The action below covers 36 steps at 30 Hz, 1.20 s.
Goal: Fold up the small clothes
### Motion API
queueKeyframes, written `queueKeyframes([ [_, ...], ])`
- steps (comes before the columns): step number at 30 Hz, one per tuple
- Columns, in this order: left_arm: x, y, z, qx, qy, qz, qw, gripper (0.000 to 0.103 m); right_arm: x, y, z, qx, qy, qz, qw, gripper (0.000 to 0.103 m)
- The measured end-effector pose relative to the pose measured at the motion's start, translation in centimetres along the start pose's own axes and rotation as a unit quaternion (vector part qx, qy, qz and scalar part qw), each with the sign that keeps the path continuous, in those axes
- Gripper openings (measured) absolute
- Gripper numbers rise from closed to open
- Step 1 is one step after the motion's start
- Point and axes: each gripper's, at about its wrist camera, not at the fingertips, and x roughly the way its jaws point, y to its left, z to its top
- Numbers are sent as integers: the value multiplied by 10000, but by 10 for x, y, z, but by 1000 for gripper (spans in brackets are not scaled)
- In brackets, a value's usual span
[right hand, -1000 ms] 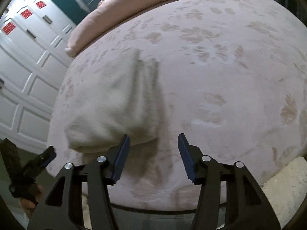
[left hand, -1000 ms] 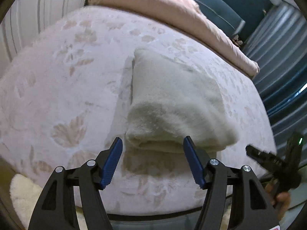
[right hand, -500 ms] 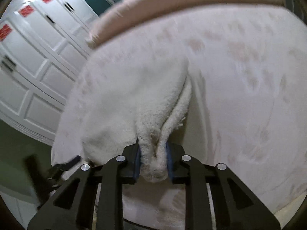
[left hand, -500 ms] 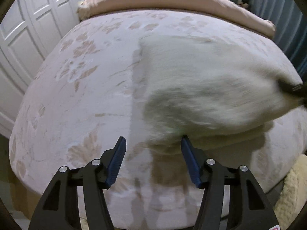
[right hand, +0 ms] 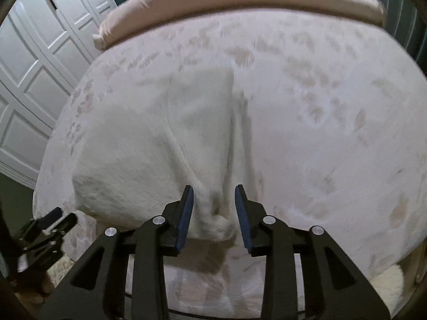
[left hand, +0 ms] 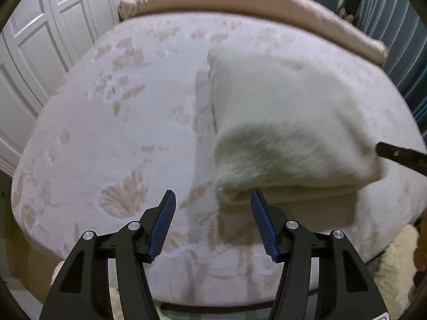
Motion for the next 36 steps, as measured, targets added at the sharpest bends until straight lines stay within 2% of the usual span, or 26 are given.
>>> queueKeyframes([
  [4,-38,-3,25,-191,-619,-366,9972,61,-17,8,17,-56,-251,241,9994,32],
  [6,-35,-5,41,-274,-692,-506,9959,63,-14,18,25,-165,-286,310,9990,32],
  [8,-13,-10,52,-251,-552,-399,9974,63,-1,26,25,-291,-181,381,9987,32],
  [10,13,-13,53,-201,-302,-107,9993,63,32,32,16,-406,229,300,9985,31],
  [12,44,-15,42,-105,173,90,9998,63,71,31,-7,-519,791,203,9953,30],
  [14,69,-9,22,-373,573,-1,9977,67,69,36,-21,-808,528,134,9952,30],
  [17,73,2,12,-749,655,-258,9947,68,55,42,-11,-977,542,50,9937,31],
  [18,66,5,15,-839,571,-358,9942,68,43,38,0,-846,401,212,9954,36],
  [19,58,7,21,-911,467,-454,9937,67,35,32,8,-691,247,333,9968,52],
  [20,49,8,28,-963,339,-546,9933,67,29,24,17,-506,85,396,9979,63],
  [21,42,9,35,-999,198,-623,9928,68,24,11,29,-232,-97,382,9990,82],
  [22,36,11,43,-1051,20,-686,9921,70,26,1,37,-41,-157,398,9991,85],
  [23,33,13,48,-1100,-93,-715,9913,81,33,-7,43,110,-115,413,9990,85],
  [24,34,16,56,-1178,-191,-770,9899,87,51,-19,52,284,121,457,9985,85],
  [26,50,20,67,-1217,-67,-950,9880,87,78,-28,57,489,457,549,9962,85],
  [28,78,22,71,-1342,289,-1071,9847,87,109,-39,58,806,825,768,9904,87],
  [30,98,25,71,-1519,446,-1388,9776,89,130,-43,55,1110,1062,1112,9818,92],
  [31,107,25,69,-1608,496,-1546,9736,88,134,-43,54,1182,1056,1192,9801,90],
  [32,111,23,68,-1673,555,-1627,9708,84,134,-38,55,1118,976,1252,9810,78],
  [33,110,19,69,-1674,495,-1778,9685,75,131,-32,59,996,971,1472,9793,46],
  [34,108,14,71,-1589,429,-1696,9717,71,127,-27,65,885,944,1480,9805,36],
  [36,95,-1,81,-1238,152,-1577,9796,57,103,-13,79,414,593,1381,9878,31],
])
